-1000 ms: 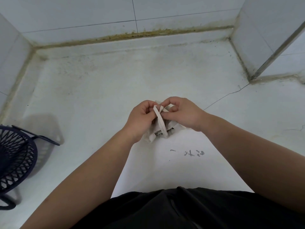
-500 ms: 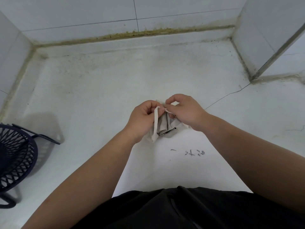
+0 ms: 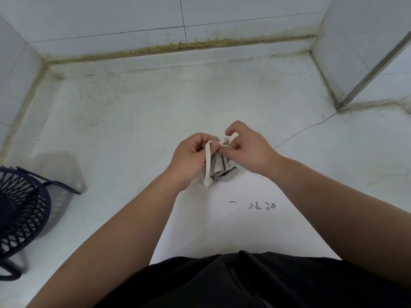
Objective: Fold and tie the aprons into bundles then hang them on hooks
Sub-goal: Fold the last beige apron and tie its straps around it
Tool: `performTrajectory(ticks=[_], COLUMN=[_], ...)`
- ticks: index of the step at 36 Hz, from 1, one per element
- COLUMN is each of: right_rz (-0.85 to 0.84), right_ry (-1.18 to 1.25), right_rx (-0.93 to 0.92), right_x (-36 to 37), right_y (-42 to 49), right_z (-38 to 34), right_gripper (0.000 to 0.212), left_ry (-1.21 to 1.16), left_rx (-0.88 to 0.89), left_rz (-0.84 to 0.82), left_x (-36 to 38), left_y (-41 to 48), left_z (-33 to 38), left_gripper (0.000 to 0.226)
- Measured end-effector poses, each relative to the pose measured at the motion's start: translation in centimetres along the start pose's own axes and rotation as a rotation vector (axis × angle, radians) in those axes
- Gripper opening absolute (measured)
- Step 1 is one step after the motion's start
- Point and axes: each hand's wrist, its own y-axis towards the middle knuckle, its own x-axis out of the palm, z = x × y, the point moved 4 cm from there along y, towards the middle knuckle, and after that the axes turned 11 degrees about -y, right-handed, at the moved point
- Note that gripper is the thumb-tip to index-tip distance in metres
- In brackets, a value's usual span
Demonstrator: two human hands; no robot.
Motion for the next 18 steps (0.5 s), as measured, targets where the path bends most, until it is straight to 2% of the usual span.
performTrajectory(ticks=[3,5,7,12,15,18], right_rz=[-0.011,-0.048,-0.096,-0.164,-0.170,-0.172], right_ry=[-0.107,-0.237,-0.298,-0.278,-0.304,-0.195], right_rx=[-0.057,-0.090,-0.087,-0.095,-0.080,-0.055], right_x=[-0.2,0.0,0.1,0.2,0.0,-0.1], right_y=[0.0,0.1,0.2,0.7,0.6,0.3], right_z=[-0.6,-0.8,-1.0,-1.1,-1.3,-1.6], right_gripper=[0.005,0.031,0.041,0.045,0.040,0.028], left_ry=[0.012,0.021,0.018,-0.013,-0.011,-0.008], left_rx=[0.007,0.010,0.013,0.015,0.014,-0.001], left_rz=[0.002,0.004,0.005,0.006,0.006,0.011], left_x=[0.0,-0.1,-0.1,-0.1,-0.2,-0.4], left_y=[0.1,0.1,0.2,0.1,0.2,0.3], left_z=[0.1,0.0,0.0,0.1,0.0,-0.1], left_gripper=[0.009,0.009,0.011,0.009,0.009,0.011])
